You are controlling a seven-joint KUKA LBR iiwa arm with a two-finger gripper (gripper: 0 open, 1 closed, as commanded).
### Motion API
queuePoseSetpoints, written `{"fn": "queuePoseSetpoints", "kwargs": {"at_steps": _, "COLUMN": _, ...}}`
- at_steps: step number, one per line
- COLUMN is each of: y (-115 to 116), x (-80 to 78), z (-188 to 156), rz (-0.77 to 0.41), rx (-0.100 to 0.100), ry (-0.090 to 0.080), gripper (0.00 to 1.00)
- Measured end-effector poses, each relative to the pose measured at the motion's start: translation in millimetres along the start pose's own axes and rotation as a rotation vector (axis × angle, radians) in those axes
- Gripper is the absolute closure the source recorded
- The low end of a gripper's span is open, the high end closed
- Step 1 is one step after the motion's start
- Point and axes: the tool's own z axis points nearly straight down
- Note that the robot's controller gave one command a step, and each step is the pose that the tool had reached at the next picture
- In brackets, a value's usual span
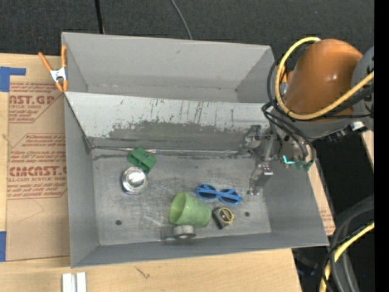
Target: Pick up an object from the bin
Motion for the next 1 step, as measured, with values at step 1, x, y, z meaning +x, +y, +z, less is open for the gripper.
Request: {"fn": "queuePoseSetpoints", "kwargs": {"at_steps": 1, "y": 13.2, "x": -6.1, "z": 134.9, "rz": -0.160, "rx": -0.001, "ry": 0.000, "gripper": 0.00}}
